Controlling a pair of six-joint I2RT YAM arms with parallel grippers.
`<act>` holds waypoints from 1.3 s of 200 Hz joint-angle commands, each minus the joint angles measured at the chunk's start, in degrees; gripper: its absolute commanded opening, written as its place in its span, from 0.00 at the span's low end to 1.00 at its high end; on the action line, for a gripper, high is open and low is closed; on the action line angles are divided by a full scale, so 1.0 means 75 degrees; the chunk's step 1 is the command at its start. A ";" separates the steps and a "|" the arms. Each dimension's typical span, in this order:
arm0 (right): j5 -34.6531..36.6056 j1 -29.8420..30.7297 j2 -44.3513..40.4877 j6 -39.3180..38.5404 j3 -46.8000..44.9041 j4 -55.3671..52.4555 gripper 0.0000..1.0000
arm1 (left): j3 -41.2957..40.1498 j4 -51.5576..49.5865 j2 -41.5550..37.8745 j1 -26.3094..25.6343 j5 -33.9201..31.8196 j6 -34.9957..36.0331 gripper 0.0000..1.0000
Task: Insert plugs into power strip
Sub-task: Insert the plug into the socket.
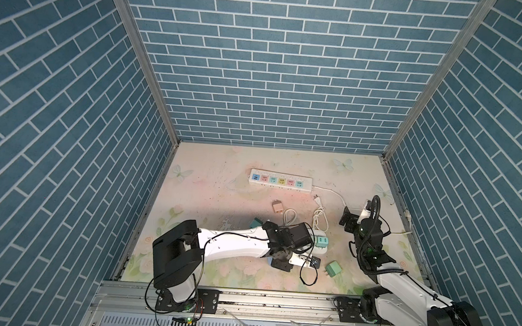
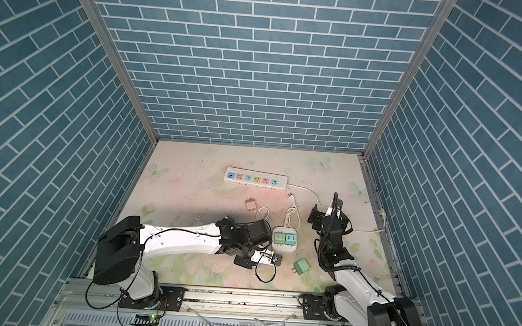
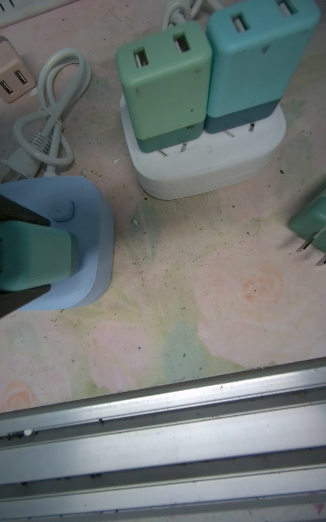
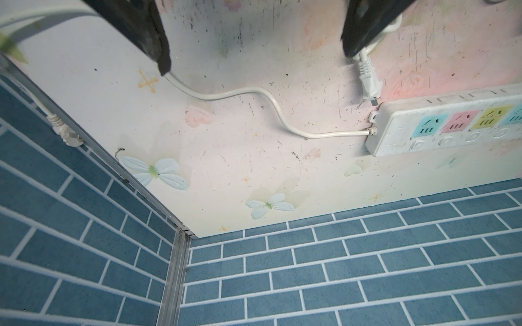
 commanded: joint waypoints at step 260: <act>0.0020 -0.0036 0.0180 0.0333 0.0248 0.0046 0.98 | -0.0578 0.1473 -0.0504 0.0978 -0.0013 -0.0953 1.00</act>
